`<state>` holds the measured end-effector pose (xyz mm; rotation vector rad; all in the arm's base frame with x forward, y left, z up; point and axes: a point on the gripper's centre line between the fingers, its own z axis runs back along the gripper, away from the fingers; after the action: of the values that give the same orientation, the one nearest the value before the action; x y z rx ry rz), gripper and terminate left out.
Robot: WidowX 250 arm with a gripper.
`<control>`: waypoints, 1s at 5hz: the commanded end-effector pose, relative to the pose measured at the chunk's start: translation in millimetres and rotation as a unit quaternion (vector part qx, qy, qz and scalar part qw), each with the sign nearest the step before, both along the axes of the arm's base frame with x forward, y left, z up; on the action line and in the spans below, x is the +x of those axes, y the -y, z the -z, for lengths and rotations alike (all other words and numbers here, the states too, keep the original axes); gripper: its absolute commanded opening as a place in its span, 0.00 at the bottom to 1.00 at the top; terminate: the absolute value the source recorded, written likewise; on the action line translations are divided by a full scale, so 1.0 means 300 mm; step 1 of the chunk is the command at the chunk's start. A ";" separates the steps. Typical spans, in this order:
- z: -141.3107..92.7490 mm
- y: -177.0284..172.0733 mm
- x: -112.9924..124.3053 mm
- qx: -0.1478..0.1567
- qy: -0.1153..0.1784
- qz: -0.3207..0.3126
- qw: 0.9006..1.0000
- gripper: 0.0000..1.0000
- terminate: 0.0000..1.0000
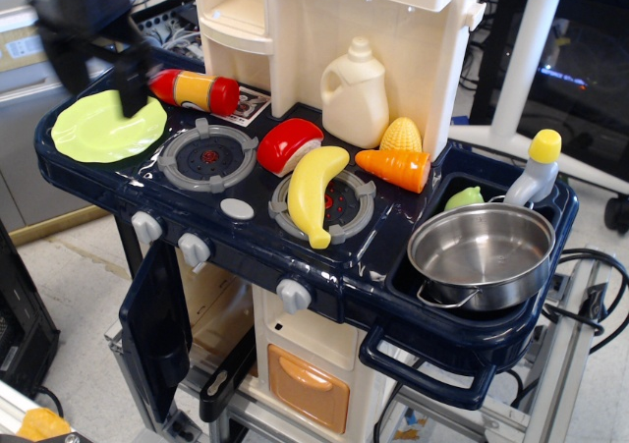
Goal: Put banana in pot or pan
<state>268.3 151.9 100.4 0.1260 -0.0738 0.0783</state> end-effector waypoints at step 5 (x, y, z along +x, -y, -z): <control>0.022 0.420 0.079 -0.031 0.048 -0.065 0.996 1.00 0.00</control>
<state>289.8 23.0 79.4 0.0504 -0.1245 0.2227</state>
